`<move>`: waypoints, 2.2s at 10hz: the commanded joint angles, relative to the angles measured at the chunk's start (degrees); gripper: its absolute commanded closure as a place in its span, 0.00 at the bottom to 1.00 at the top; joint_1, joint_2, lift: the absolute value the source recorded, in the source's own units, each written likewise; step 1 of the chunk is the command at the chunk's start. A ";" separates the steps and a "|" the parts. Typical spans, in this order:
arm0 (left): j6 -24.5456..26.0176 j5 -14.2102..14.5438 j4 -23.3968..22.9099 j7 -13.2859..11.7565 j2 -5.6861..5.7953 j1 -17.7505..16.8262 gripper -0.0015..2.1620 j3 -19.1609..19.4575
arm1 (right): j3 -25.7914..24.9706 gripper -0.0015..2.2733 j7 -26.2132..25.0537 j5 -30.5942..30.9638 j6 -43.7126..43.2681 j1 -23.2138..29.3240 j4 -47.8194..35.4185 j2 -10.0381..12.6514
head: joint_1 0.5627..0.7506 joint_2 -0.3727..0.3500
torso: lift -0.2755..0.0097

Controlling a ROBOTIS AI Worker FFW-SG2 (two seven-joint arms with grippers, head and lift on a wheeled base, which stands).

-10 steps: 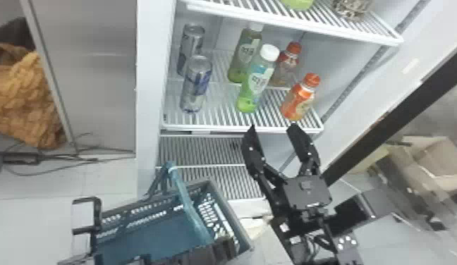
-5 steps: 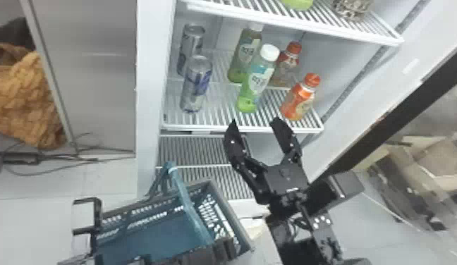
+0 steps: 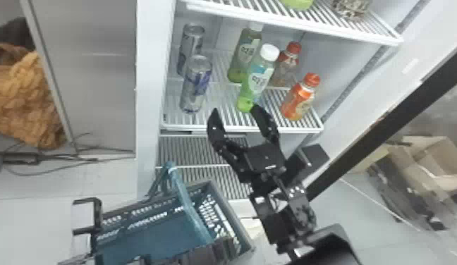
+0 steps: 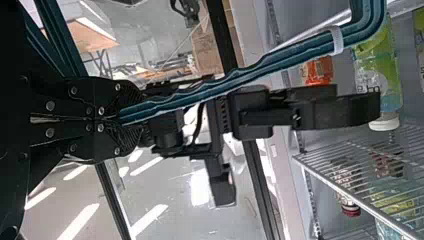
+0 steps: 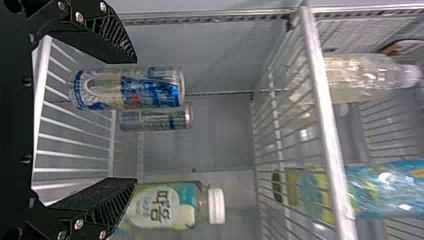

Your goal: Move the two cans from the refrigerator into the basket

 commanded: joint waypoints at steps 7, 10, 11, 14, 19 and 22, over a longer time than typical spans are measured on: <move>-0.26 0.24 0.37 0.00 0.00 -0.28 0.56 -0.11 | 4.44 0.07 1.60 -1.27 3.42 -11.63 9.83 -0.52 | 0.70 0.03 | 0.00; -0.54 0.36 0.37 0.00 0.00 -0.28 0.56 -0.11 | 6.27 0.07 1.60 -1.27 4.68 -15.56 12.50 -0.87 | 0.70 0.05 | 0.00; -0.54 0.47 0.37 0.00 -0.09 -0.28 0.56 -0.11 | 6.84 0.07 1.60 -1.27 4.68 -16.69 13.48 -0.96 | 0.70 0.06 | 0.00; -0.68 0.59 0.51 0.00 -0.09 -0.42 0.56 -0.11 | 8.32 0.07 1.60 -1.27 4.68 -20.35 17.00 -1.23 | 0.70 0.09 | 0.00; -1.25 0.93 0.66 0.00 -0.09 -0.56 0.56 -0.11 | 10.38 0.32 1.60 -1.84 2.29 -24.28 20.66 -1.84 | 0.70 0.10 | 0.00; -1.25 1.50 0.80 0.00 0.09 -0.56 0.56 -0.11 | 11.41 0.47 1.60 -2.52 -0.38 -24.85 21.08 -2.10 | 0.70 0.13 | 0.00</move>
